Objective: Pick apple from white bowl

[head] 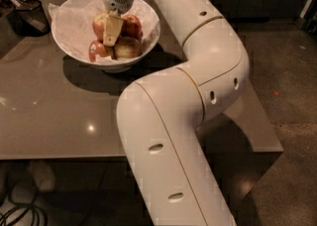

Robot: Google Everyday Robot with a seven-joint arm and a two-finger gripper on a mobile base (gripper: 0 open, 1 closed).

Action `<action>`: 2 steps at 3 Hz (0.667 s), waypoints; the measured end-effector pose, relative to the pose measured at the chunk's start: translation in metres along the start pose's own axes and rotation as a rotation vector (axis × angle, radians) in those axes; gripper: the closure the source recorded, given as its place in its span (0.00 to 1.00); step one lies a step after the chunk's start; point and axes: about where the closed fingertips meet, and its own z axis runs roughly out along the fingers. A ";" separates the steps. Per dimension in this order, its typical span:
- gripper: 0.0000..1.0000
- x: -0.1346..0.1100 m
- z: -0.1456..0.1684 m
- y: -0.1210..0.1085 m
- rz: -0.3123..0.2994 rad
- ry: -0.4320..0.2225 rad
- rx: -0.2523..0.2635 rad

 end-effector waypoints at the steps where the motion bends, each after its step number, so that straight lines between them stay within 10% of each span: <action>1: 0.35 0.003 0.008 0.001 0.000 0.000 0.000; 2: 0.12 0.003 0.008 0.001 0.000 0.000 0.000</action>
Offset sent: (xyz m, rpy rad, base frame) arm 0.0000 0.0000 -0.0009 0.0000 0.0000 0.0000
